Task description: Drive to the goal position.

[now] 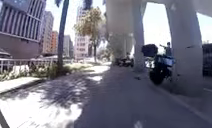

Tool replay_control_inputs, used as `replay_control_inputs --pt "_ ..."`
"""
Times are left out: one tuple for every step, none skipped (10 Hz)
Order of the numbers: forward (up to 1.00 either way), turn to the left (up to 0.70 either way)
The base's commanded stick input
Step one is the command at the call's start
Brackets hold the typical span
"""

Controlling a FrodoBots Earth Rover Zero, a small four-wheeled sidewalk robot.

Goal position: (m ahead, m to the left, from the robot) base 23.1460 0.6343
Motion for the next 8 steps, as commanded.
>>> replay_control_inputs --pt "0.70 0.00" --pt "0.70 0.00" --pt "0.70 0.00" --pt "0.70 0.00" --pt "0.70 0.00" --pt "0.70 0.00" --pt "0.70 0.00" --pt "0.70 0.00"
